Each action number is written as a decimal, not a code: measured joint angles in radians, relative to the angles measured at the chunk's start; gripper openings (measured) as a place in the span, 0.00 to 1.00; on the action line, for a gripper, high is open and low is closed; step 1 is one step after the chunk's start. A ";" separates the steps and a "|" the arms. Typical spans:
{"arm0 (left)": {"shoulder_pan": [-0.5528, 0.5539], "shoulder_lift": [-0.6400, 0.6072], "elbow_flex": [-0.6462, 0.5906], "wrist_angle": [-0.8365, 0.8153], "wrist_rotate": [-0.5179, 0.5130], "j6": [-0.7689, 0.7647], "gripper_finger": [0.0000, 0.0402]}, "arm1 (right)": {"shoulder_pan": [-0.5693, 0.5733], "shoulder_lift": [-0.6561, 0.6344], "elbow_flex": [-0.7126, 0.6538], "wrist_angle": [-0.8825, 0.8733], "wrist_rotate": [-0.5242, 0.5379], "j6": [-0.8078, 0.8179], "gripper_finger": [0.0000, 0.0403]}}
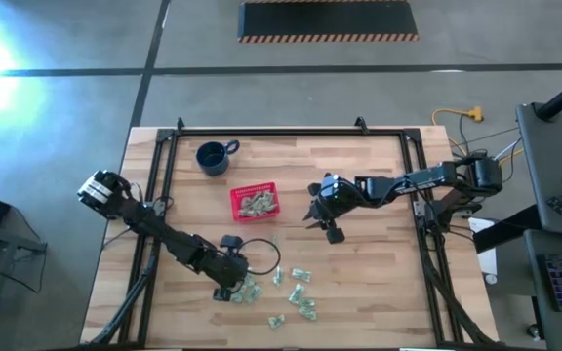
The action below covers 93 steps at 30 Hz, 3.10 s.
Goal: Pick and place items into bin
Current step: Put the green stevia packet into the red bin
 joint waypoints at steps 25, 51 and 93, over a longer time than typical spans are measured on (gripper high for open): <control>0.000 -0.114 0.020 -0.071 -0.187 0.082 0.00 | -0.001 0.002 -0.004 -0.001 0.003 0.003 0.24; 0.395 -0.242 0.010 -0.353 -0.452 0.106 0.01 | -0.001 0.002 -0.042 0.001 0.002 0.003 0.19; 0.330 -0.343 0.030 -0.349 -0.393 0.112 0.41 | 0.098 0.384 0.089 0.627 -0.139 0.042 0.27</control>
